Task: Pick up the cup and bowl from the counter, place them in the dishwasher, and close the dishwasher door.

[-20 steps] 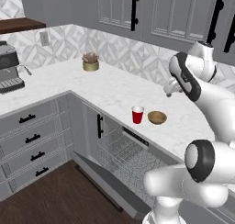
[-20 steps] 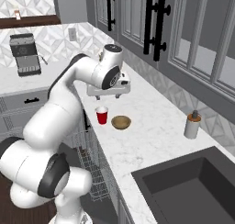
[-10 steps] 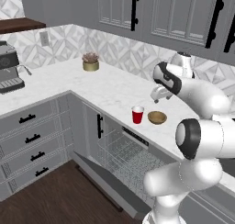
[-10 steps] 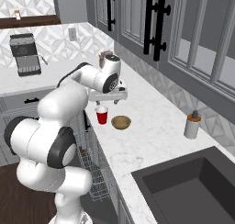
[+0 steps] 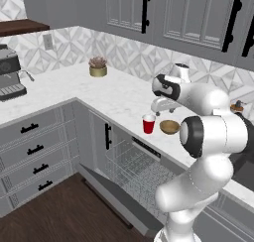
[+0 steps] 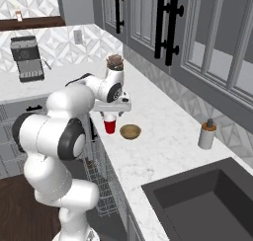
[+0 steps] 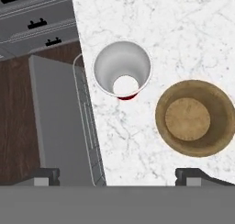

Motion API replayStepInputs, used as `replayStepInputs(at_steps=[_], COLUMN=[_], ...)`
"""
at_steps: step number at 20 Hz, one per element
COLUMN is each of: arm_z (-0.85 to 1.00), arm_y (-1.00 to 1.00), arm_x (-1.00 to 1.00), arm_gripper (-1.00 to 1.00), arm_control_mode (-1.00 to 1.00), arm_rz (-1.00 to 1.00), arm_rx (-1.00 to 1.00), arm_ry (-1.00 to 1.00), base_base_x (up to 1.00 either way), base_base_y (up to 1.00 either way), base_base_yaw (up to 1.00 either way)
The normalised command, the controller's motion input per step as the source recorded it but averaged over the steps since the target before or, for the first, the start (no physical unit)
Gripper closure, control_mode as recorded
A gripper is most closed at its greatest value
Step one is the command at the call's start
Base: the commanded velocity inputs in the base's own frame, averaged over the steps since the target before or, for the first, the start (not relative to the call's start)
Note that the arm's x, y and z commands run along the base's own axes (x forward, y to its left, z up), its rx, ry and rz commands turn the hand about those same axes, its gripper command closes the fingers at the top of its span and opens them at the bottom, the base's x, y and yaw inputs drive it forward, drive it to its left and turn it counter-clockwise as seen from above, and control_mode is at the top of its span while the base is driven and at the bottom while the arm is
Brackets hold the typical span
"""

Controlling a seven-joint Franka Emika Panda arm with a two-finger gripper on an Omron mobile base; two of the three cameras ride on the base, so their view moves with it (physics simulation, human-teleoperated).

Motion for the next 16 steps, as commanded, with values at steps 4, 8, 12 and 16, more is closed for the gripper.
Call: replayStepInputs(at_steps=[4,8,12,16], arm_z=[-0.29,-0.24,-0.24,-0.30], arm_y=[0.01,0.00,0.01,0.01], arm_x=[0.29,0.34,0.46,0.47], arm_gripper=[-1.00,-1.00,-1.00,-1.00], arm_control_mode=[-1.00,-1.00,-1.00,-1.00], arm_rz=[-0.16,-0.19,-0.18,-0.13], arm_rx=[0.00,0.00,0.00,0.00], arm_ry=[0.06,0.02,0.01,0.00], base_base_x=[0.00,0.00,0.00,0.00], base_base_y=[0.00,0.00,0.00,0.00], base_base_yaw=[0.00,0.00,0.00,0.00])
